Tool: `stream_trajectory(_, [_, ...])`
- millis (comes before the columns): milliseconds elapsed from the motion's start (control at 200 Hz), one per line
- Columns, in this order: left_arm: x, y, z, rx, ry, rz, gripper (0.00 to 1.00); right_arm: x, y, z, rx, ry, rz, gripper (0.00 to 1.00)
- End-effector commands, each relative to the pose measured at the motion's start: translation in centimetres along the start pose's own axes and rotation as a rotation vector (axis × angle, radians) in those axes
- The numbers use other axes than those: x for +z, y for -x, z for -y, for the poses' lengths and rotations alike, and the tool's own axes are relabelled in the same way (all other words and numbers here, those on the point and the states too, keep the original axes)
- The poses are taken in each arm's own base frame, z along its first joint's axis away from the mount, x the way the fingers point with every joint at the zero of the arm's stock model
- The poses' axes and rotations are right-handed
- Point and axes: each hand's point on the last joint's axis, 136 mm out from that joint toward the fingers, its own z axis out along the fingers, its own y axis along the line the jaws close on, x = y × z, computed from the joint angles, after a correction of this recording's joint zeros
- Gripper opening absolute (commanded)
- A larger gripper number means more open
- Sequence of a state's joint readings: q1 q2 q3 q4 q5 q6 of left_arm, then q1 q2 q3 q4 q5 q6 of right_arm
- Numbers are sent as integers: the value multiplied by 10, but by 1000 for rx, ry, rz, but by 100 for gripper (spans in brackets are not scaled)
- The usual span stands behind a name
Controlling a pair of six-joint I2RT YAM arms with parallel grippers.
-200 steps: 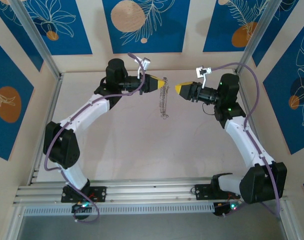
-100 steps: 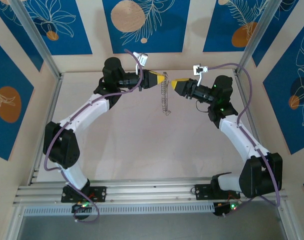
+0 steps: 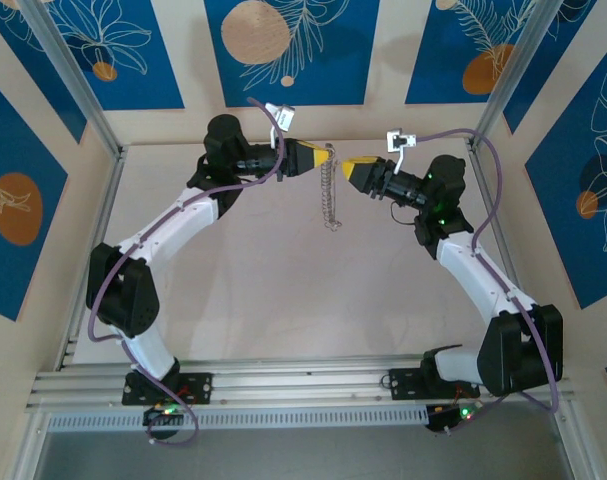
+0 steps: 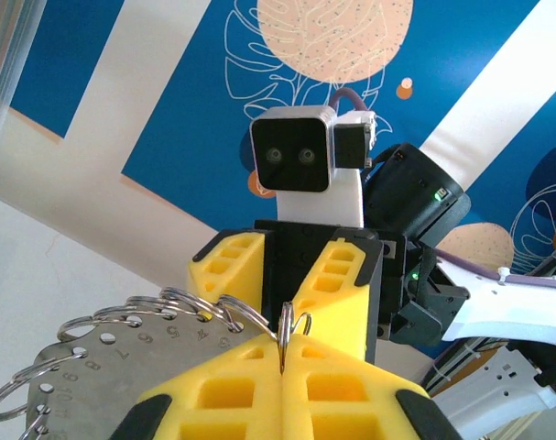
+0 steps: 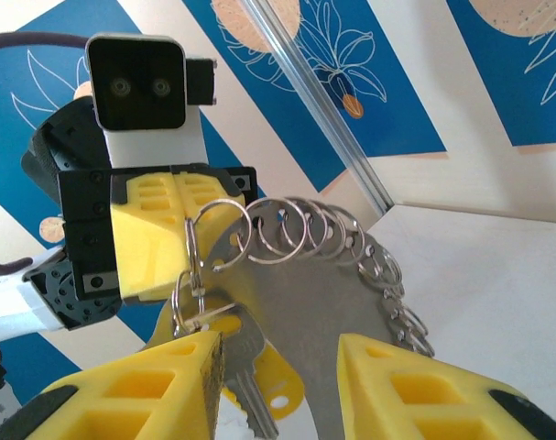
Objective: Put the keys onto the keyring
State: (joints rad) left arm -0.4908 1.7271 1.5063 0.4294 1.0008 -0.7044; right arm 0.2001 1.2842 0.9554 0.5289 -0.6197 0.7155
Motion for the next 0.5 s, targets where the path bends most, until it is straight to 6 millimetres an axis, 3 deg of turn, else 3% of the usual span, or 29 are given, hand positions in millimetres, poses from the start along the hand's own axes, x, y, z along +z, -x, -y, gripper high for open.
stream_trajectory(0, [-7,9,13,42,0,15,0,-6,9,-17,-41,27,42,38])
stream_trajectory(340, [-9,5,11,34,32,0,0,-12,17,-35,-70,36,73,36])
stream_trajectory(495, [-9,4,12,26,25,4,0,-9,14,-30,-61,23,64,36])
